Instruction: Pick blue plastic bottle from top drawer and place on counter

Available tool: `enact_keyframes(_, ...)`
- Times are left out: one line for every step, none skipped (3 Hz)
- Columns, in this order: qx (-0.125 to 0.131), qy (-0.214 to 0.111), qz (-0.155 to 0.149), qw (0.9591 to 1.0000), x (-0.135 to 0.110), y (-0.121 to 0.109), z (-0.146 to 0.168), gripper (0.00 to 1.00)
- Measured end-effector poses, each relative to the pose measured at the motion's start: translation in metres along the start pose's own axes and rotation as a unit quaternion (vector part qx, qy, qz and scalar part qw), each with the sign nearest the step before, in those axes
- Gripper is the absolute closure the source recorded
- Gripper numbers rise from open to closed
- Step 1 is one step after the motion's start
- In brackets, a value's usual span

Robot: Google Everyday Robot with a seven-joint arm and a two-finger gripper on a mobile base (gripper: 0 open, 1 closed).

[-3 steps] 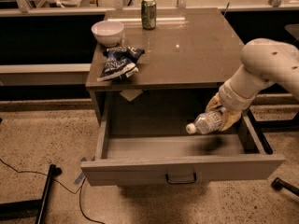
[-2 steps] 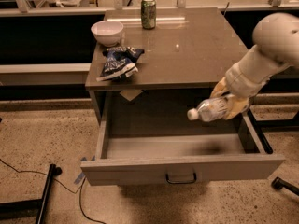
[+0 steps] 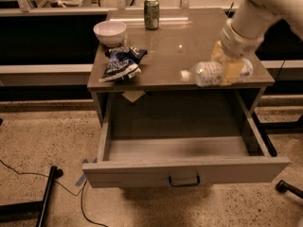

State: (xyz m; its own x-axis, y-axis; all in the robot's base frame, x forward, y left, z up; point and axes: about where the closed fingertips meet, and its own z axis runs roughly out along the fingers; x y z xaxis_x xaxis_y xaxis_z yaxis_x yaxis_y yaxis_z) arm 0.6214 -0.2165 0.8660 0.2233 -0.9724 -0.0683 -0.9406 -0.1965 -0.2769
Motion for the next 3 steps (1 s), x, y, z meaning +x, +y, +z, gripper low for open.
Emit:
enact_keyframes(-0.019,0.029,0.059,0.9977,-0.015,-0.042,-0.002,1.0)
enact_keyframes(-0.059,0.031,0.101,0.9927,-0.022,-0.063,0.02,0.82)
enact_keyframes(-0.081,0.013,0.128,0.9883,-0.025,-0.074,0.043,0.59)
